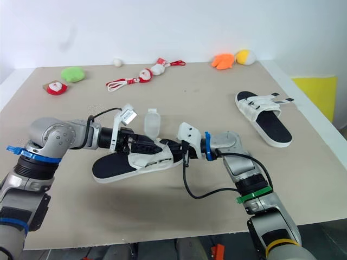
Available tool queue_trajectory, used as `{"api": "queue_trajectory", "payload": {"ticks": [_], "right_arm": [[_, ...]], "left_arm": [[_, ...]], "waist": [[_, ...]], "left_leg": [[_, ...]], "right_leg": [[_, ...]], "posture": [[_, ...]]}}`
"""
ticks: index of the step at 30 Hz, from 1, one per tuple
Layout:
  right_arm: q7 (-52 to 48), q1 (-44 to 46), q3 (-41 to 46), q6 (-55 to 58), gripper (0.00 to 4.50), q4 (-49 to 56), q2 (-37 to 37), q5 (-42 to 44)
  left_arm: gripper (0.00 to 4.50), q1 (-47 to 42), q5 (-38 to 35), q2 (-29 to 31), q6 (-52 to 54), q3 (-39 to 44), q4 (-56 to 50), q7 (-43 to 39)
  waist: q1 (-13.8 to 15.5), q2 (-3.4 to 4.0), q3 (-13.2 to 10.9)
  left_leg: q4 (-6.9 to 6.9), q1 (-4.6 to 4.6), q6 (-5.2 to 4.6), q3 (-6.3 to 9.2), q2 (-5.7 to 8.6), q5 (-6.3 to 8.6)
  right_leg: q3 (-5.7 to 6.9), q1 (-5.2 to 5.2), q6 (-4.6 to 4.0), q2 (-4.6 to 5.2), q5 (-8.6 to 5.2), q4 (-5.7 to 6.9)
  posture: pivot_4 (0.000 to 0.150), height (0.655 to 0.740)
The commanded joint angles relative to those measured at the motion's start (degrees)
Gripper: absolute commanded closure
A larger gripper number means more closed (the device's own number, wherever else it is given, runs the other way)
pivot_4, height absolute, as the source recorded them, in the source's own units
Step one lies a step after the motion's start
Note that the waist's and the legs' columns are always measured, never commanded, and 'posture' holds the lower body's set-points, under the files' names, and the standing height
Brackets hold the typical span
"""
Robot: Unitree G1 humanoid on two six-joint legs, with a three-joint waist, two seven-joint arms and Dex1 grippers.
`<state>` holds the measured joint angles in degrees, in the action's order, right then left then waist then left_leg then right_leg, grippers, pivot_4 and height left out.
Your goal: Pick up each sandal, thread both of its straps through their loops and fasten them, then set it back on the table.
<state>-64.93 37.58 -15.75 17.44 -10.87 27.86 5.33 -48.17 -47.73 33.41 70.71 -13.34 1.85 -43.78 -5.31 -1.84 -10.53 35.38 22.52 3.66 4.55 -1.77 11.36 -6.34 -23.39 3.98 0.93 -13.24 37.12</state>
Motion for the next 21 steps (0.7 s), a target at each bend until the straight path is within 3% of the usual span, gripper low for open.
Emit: {"api": "queue_trajectory", "payload": {"ticks": [1,9,10,13,15,21], "right_arm": [[0.33,-0.89,-0.81,0.80,4.50,0.78,0.10,-0.47],[0.77,-0.69,-0.59,1.08,4.50,0.70,-0.13,-0.42],[0.81,-0.65,-0.59,1.08,4.50,0.65,-0.17,-0.42],[0.83,-0.64,-0.56,1.12,4.50,0.67,-0.20,-0.34],[0.84,-0.72,-0.53,1.13,4.50,0.76,-0.15,-0.30],[0.93,-0.65,-0.48,1.16,4.50,0.76,-0.23,-0.24]], "left_arm": [[0.04,-0.07,2.33,-0.26,-0.14,-1.11,-1.39,-1.17],[0.04,0.74,1.86,-1.74,0.97,-0.41,-5.85,-4.56],[0.58,0.68,2.16,-1.82,0.93,-0.31,-5.79,-4.66],[1.55,0.86,2.61,-1.77,1.01,-0.25,-6.00,-5.26],[2.75,1.12,2.82,-1.72,1.04,-0.27,-6.38,-5.46],[4.41,1.82,4.03,-1.37,-0.33,-0.20,-6.37,-6.17]], "waist": [[0.00,0.00,0.00],[-0.01,0.00,0.00],[-0.01,0.00,0.00],[-0.01,0.00,0.00],[-0.01,0.00,0.00],[-0.01,0.00,0.00]], "left_leg": [[0.00,0.00,0.00,0.00,0.00,0.00],[0.00,0.01,0.02,0.00,0.00,0.00],[0.00,0.01,0.02,0.00,0.00,0.00],[0.01,0.01,0.02,0.00,0.00,0.00],[0.01,0.01,0.02,0.00,0.00,0.00],[0.01,0.01,0.02,0.00,0.00,0.00]], "right_leg": [[0.00,0.01,0.00,0.00,0.00,0.00],[0.00,0.00,0.01,0.01,0.00,0.00],[0.00,0.00,0.01,0.00,0.00,0.00],[0.00,0.00,0.02,0.01,0.01,0.00],[0.00,0.00,0.02,0.01,0.01,0.00],[-0.01,0.00,0.02,0.01,0.02,0.00]], "posture": [[0.150,0.7400],[0.150,0.7400],[0.150,0.7400],[0.150,0.7400],[0.150,0.7400],[0.150,0.7400]]}}
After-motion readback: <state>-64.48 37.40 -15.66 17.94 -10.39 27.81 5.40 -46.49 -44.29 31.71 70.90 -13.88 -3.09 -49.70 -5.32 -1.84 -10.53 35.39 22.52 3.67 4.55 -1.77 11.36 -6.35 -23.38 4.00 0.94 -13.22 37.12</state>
